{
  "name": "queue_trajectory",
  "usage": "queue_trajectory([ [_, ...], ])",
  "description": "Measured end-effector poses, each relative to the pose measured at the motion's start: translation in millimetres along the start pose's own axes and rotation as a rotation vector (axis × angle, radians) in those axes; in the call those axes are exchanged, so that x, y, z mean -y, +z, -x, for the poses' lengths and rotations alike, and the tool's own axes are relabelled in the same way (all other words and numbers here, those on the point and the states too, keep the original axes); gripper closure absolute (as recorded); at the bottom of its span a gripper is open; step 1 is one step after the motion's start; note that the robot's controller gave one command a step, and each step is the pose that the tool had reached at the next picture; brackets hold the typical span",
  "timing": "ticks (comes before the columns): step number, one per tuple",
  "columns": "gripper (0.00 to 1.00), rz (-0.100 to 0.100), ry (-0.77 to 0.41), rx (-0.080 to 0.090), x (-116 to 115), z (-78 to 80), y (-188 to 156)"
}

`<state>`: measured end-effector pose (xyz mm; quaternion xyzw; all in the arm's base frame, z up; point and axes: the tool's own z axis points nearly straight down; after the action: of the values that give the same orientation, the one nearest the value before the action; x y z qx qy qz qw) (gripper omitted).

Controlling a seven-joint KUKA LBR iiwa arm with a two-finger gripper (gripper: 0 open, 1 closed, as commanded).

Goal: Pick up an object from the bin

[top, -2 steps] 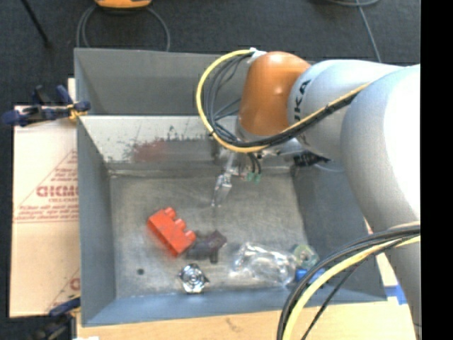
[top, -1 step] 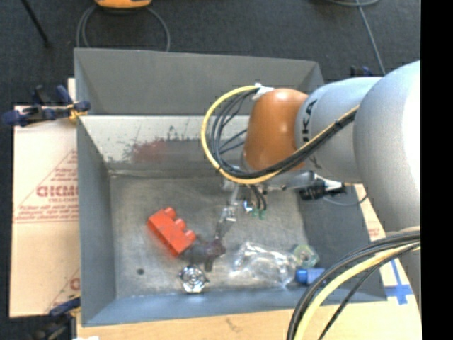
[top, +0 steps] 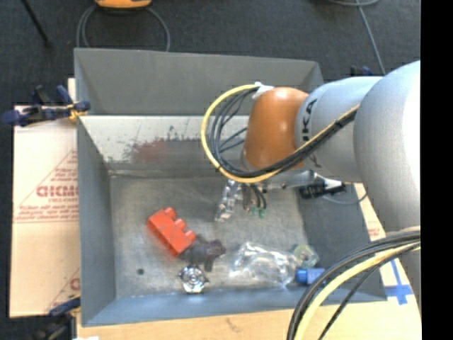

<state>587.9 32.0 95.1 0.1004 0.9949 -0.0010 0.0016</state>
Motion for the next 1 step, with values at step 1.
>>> queue_trajectory([
  [1,1.0,0.002,-0.107,0.007,23.9,-42.4,-152.1],
])
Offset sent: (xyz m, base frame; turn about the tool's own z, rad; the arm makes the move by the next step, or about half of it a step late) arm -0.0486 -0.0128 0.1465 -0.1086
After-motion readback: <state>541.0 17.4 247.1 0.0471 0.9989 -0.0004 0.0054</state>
